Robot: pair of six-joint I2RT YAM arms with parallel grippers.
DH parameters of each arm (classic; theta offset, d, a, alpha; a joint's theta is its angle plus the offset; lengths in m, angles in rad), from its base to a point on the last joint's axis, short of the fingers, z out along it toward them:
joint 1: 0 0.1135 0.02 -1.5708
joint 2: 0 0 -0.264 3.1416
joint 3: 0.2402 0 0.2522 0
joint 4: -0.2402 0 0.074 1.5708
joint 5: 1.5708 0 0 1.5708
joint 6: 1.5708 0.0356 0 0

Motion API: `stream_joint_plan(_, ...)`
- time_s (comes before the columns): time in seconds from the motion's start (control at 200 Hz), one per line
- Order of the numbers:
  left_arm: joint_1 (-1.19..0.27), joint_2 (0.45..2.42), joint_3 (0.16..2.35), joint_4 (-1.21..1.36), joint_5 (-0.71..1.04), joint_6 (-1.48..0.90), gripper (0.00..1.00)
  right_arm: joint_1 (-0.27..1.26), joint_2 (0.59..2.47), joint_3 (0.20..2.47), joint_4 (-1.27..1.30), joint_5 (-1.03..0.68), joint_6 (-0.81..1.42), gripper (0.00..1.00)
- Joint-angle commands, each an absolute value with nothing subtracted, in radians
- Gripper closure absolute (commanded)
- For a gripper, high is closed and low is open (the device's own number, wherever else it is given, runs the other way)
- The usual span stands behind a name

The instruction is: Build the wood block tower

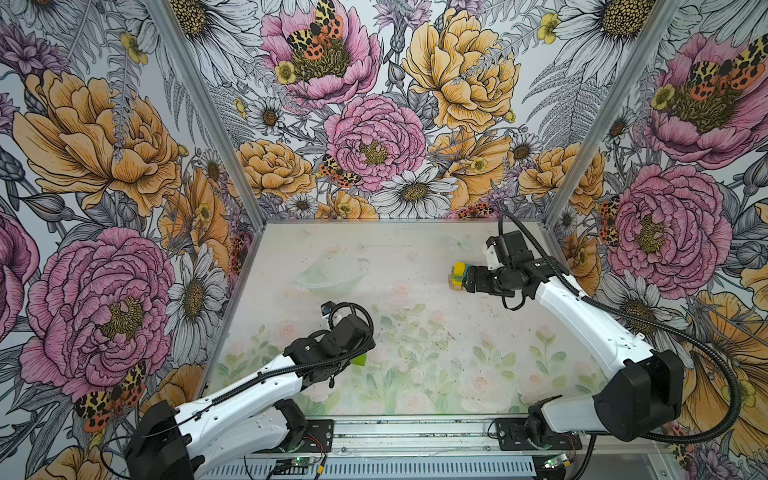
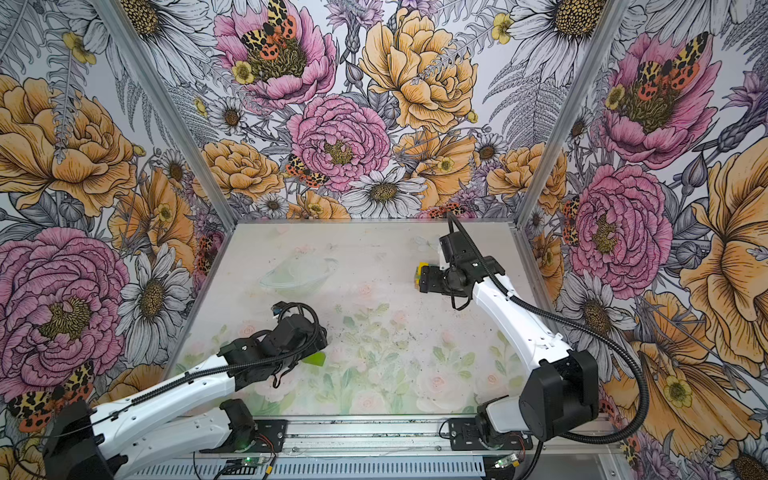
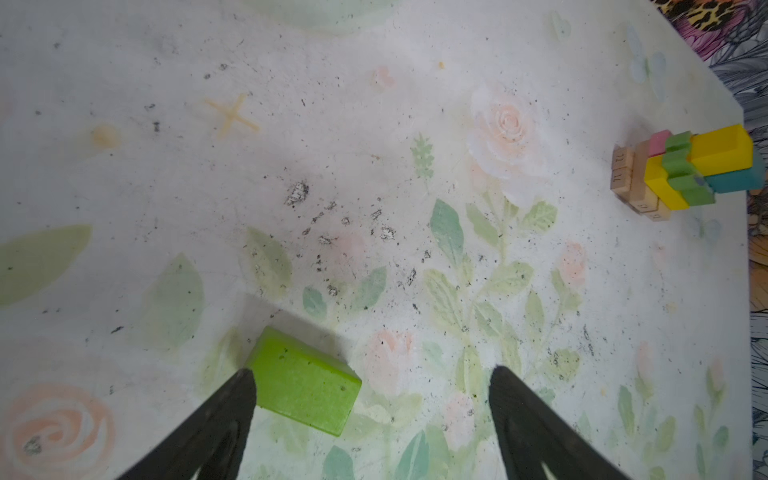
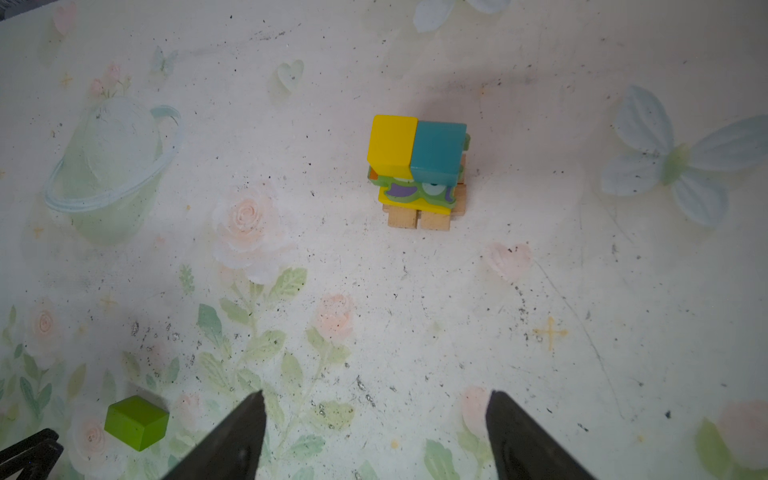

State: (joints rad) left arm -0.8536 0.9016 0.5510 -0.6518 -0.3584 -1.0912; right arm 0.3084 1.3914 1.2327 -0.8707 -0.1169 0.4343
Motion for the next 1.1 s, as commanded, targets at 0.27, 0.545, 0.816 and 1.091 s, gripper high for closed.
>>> stream_joint_plan(0.27,-0.803,0.860,0.449,-0.735,-0.319,-1.080,0.08,0.355,1.337,1.221,-0.857,-0.108,0.451,0.15)
stream_joint_plan(0.545,-0.739,0.853,0.409,-0.619,-0.239,-1.032,0.09,0.367,1.318,1.216,-0.877,-0.091,0.462,0.15)
stream_joint_plan(0.816,-0.741,0.910,0.381,-0.459,-0.173,-1.007,0.11,0.376,1.312,1.216,-0.890,-0.085,0.477,0.15)
stream_joint_plan(1.091,-0.777,0.973,0.393,-0.386,-0.150,-1.008,0.16,0.382,1.300,1.213,-0.899,-0.077,0.486,0.15)
